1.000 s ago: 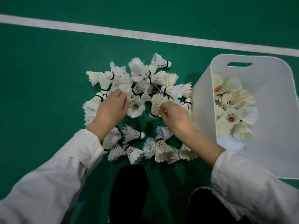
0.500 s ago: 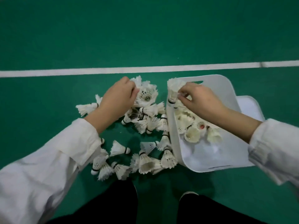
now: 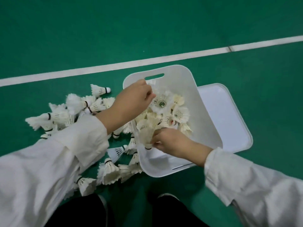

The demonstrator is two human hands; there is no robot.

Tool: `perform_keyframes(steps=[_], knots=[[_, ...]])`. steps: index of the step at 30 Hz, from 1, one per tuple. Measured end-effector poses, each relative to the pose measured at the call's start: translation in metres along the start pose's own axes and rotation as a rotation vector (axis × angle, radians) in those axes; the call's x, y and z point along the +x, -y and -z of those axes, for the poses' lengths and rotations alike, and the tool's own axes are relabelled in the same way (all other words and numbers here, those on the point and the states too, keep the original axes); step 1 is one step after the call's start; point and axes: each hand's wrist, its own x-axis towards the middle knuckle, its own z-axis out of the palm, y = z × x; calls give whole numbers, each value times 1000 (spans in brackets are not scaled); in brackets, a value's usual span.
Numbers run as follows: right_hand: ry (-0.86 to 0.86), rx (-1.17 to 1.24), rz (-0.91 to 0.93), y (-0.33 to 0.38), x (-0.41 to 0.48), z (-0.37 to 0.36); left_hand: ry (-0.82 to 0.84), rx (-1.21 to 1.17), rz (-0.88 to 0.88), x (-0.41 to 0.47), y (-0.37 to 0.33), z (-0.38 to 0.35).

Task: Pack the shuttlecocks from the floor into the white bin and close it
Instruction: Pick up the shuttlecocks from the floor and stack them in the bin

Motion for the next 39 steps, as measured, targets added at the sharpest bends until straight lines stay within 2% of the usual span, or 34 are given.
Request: perform_keyframes(steps=[8,11,14,20,24,27,29,32,34,37,39], knots=[[-12,-224,67,-15,41,-48,1,-63,69,-2,8,-35],[-65,-325,93,-16,48,-53,8,-79,66,-2,9,-41],[92,-329,67,-21,49,-58,13,-90,56,-3,9,-45],[116,-254,20,-21,44,-48,27,-104,60,-1,12,-48],[-32,20,-56,-23,21,-9,21,-112,78,-2,15,-47],[-299,146,3,-32,-2,13,22,-111,94,-3,15,-47],[-471,168,71,-36,-13,22,15,-113,114,-3,13,-47],[-616,142,74,-37,-21,29,5,-102,136,-3,11,-47],[-596,78,60,-40,-19,30,11,-95,143,-2,9,-47],[-459,-34,5,-48,-11,27,19,-115,156,-2,6,-47],[-447,-21,6,-52,-7,25,35,-118,147,-3,3,-47]])
